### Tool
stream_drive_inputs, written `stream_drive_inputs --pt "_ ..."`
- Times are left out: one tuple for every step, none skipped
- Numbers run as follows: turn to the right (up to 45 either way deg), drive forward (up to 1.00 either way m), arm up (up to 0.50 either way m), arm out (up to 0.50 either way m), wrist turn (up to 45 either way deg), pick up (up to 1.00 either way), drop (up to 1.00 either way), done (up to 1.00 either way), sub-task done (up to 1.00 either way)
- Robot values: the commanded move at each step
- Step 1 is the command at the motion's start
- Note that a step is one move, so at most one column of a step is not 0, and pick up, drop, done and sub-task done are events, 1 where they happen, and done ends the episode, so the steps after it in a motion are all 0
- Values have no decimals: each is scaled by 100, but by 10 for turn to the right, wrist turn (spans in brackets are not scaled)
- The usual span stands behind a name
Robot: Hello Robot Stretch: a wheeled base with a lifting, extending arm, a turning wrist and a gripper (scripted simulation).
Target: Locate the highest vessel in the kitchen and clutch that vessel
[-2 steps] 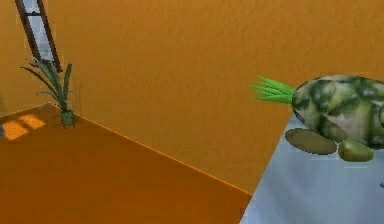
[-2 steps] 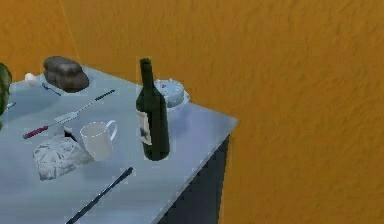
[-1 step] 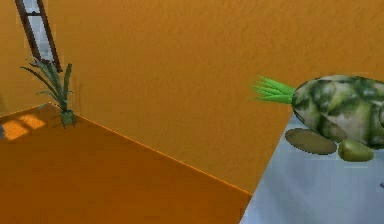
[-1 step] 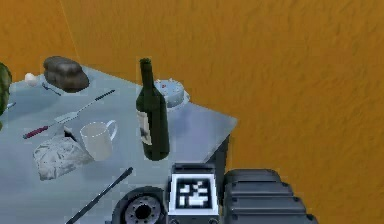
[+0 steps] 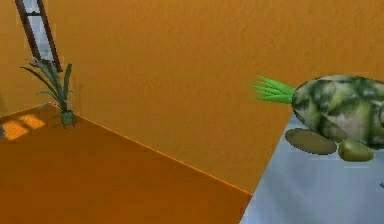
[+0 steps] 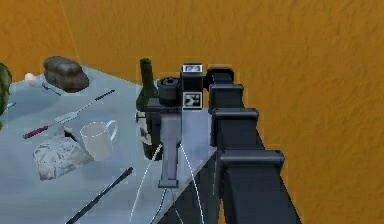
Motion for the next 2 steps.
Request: stream_drive_inputs --pt "0 0 0 0 450 0 0 0 0" --pt "0 0 0 0 450 0 0 0 0"
